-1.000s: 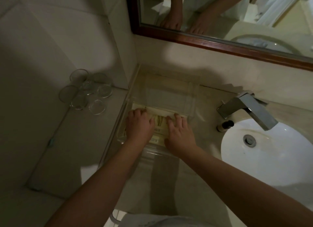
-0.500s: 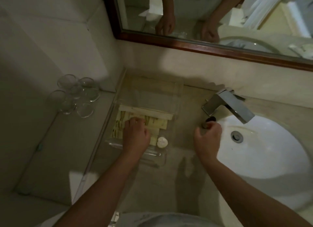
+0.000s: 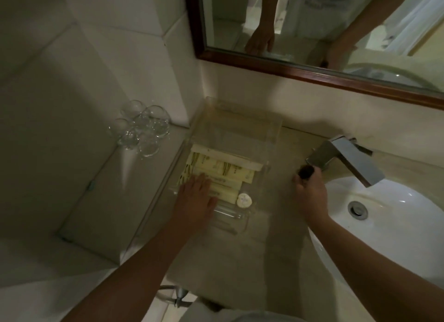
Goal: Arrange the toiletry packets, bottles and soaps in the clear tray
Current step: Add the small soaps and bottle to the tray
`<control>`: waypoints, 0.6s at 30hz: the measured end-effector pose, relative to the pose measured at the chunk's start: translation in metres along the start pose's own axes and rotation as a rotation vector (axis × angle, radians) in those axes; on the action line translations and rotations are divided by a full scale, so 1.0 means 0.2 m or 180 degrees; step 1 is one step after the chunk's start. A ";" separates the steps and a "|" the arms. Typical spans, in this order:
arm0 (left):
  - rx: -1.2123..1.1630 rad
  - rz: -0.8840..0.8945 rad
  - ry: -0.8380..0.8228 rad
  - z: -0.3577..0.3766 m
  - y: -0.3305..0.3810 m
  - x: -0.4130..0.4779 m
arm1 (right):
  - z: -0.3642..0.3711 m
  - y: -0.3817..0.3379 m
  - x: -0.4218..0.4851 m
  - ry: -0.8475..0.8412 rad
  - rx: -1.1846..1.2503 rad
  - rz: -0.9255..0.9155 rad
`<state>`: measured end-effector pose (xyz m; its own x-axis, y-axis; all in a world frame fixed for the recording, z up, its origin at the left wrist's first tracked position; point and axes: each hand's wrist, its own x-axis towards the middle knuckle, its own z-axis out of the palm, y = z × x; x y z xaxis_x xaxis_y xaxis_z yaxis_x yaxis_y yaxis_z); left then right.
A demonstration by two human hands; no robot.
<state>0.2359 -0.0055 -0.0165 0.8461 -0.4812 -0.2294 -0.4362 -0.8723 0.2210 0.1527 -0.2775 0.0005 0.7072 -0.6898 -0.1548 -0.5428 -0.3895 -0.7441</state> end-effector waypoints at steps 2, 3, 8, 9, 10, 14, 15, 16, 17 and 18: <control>-0.0014 0.0052 -0.0011 0.00 -0.04 0.00 | 0.04 -0.11 -0.06 -0.0342 0.0073 -0.0303; -0.0009 0.0029 -0.0061 0.00 -0.05 0.00 | 0.06 -0.16 -0.09 -0.0549 0.0042 -0.0466; -0.0116 -0.0059 -0.0202 0.02 -0.08 0.04 | 0.24 -0.40 -0.17 -0.1391 -0.0475 -0.1002; -0.0110 -0.0037 -0.0184 0.02 -0.09 0.04 | 0.28 -0.43 -0.17 -0.1510 -0.0586 -0.1036; -0.0095 -0.0018 -0.0149 0.01 -0.09 0.04 | 0.33 -0.46 -0.18 -0.1591 -0.0703 -0.1075; -0.0229 -0.0197 0.0073 0.00 -0.10 -0.01 | 0.49 -0.55 -0.17 -0.1549 -0.1038 -0.1130; -0.0281 -0.0292 0.0112 0.00 -0.11 -0.03 | 0.53 -0.57 -0.17 -0.1509 -0.1084 -0.1127; -0.0322 -0.0378 0.0142 0.00 -0.12 -0.06 | 0.57 -0.59 -0.16 -0.1471 -0.1164 -0.1163; -0.0370 -0.0449 0.0179 0.01 -0.14 -0.09 | 0.61 -0.61 -0.16 -0.1443 -0.1259 -0.1223; -0.0433 -0.0495 0.0235 0.01 -0.15 -0.12 | 0.65 -0.62 -0.16 -0.1417 -0.1363 -0.1301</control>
<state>0.2283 0.0330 -0.0194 0.9223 -0.3296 -0.2018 -0.2574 -0.9134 0.3154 0.2558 -0.1273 0.0145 0.9582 -0.1614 -0.2362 -0.2615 -0.8290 -0.4943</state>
